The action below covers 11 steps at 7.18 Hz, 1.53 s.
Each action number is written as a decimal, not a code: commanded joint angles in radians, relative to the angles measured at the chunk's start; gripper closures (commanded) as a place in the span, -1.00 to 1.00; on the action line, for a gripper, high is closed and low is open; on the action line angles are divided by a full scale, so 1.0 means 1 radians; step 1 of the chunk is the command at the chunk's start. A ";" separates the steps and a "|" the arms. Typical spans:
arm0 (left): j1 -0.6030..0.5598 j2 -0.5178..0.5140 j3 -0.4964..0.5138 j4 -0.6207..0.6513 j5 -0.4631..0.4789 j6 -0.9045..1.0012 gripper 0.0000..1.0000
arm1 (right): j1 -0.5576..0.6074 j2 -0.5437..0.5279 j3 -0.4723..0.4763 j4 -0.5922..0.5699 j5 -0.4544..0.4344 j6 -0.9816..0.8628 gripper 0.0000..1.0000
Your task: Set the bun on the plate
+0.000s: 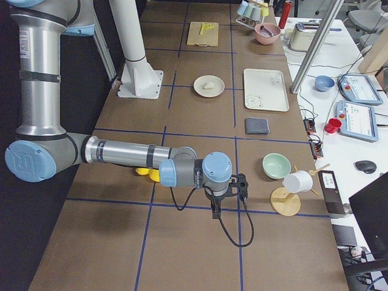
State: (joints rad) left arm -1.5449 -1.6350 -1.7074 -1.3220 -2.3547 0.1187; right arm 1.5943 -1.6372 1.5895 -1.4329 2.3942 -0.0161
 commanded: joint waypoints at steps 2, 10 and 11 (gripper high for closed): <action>-0.061 0.072 0.041 -0.054 -0.008 0.021 -1.00 | 0.007 0.005 0.009 0.000 -0.001 -0.002 -1.00; -0.061 0.072 0.143 -0.189 -0.008 -0.021 -1.00 | 0.013 0.005 0.010 0.000 -0.001 -0.002 -1.00; -0.061 0.076 0.143 -0.189 -0.008 -0.019 -1.00 | 0.013 0.005 0.010 0.000 -0.001 -0.001 -1.00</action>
State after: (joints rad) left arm -1.6061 -1.5618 -1.5632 -1.5109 -2.3623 0.1001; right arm 1.6076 -1.6322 1.5999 -1.4328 2.3930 -0.0181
